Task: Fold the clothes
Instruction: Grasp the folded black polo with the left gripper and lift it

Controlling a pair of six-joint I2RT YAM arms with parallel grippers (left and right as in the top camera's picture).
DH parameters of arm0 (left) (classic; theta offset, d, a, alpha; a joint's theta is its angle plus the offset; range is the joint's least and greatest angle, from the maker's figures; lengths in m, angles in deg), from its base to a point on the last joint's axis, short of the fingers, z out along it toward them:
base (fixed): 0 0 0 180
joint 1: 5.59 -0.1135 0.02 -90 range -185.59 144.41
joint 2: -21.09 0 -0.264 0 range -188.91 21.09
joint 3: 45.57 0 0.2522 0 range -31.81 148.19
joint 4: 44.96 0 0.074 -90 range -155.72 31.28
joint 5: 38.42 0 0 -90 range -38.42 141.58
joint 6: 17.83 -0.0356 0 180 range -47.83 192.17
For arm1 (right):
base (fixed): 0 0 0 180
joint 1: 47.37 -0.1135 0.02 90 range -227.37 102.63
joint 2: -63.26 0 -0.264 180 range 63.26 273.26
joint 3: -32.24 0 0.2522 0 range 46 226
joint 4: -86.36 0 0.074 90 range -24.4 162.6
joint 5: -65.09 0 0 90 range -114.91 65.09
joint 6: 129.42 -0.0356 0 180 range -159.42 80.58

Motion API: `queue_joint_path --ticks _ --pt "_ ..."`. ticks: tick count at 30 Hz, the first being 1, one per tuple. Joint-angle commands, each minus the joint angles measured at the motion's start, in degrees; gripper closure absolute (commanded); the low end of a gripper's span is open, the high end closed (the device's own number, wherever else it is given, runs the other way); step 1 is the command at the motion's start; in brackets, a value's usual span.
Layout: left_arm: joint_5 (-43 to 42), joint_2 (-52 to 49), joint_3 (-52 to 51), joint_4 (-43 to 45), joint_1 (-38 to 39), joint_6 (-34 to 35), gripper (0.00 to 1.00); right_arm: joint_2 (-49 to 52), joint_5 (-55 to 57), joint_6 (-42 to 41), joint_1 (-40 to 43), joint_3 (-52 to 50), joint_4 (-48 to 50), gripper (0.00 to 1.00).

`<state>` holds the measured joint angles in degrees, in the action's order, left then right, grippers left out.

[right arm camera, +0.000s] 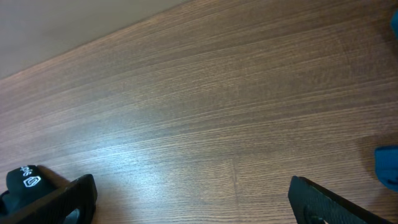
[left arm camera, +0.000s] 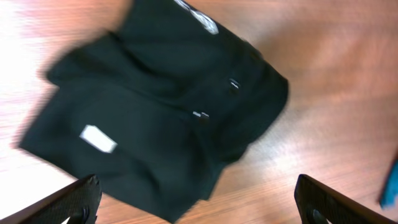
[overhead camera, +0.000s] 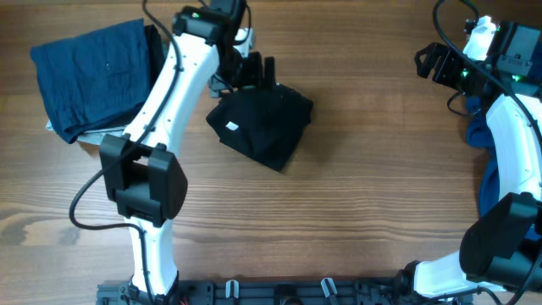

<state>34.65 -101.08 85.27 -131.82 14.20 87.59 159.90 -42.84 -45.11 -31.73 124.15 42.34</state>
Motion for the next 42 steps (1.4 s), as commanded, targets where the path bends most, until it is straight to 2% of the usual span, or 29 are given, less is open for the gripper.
queue_joint_path --ticks 1,2,3,6,8,9,12,13,14,15,16,19,24,27,30,36,40,42 --pt "2.9 -0.9 -2.1 0.1 3.0 14.1 0.00 0.7 0.3 0.6 -0.2 0.2 0.0 0.01" --pt "4.9 -0.9 -2.4 0.0 3.8 18.6 0.00 0.7 0.3 0.6 -0.2 0.2 0.0 0.01" --pt "9.9 -0.9 -2.9 0.0 6.0 27.3 0.00 0.7 0.3 0.6 -0.2 0.2 0.0 0.00" --pt "16.4 -0.9 -3.7 0.0 10.9 36.2 0.00 0.7 0.3 0.6 -0.2 0.2 0.0 0.01" --pt "16.6 -0.9 -5.4 0.2 14.1 37.9 0.03 0.7 0.3 0.6 -0.2 0.2 0.0 0.01" --pt "16.6 -0.9 -6.3 0.2 15.4 38.0 0.13 0.7 0.3 0.6 -0.2 0.2 0.0 0.01" --pt "17.0 -0.9 -10.1 1.4 18.1 38.0 0.27 0.7 0.3 0.6 -0.2 0.2 0.0 0.00" --pt "17.0 -0.9 -11.2 2.2 18.3 37.6 0.39 0.7 0.3 0.6 -0.2 0.2 0.0 0.00" --pt "17.0 -0.9 -12.5 2.9 18.4 37.2 0.68 0.7 0.3 0.6 -0.2 0.2 0.0 0.00" --pt "15.7 -0.9 -14.7 4.2 18.4 35.5 0.91 0.7 0.3 0.6 -0.2 0.2 0.0 0.01" --pt "14.0 -0.9 -16.3 5.8 18.6 32.7 0.96 0.7 0.3 0.6 -0.2 0.2 0.0 0.00" --pt "10.3 -0.9 -22.2 12.5 19.5 23.5 0.96 0.7 0.3 0.6 -0.2 0.2 0.0 0.00" --pt "9.9 -0.9 -29.6 21.2 20.0 11.3 0.93 0.7 0.3 0.6 -0.2 0.2 0.0 0.01" --pt "17.5 -0.9 -31.5 20.5 19.1 11.2 0.89 0.7 0.3 0.6 -0.2 0.2 0.0 0.01" --pt "24.3 -0.9 -33.7 20.1 18.0 5.6 0.85 0.7 0.3 0.6 -0.2 0.2 0.0 0.01" --pt "38.0 -0.9 -35.3 17.3 13.7 5.4 0.86 0.7 0.3 0.6 -0.2 0.2 0.0 0.01" --pt "34.1 -0.9 -35.3 17.6 8.8 5.4 0.87 0.7 0.3 0.6 -0.2 0.2 0.0 0.01" --pt "27.6 -0.1 -35.3 17.6 7.6 4.4 0.86 0.7 0.3 0.6 -0.2 0.2 0.0 0.01"
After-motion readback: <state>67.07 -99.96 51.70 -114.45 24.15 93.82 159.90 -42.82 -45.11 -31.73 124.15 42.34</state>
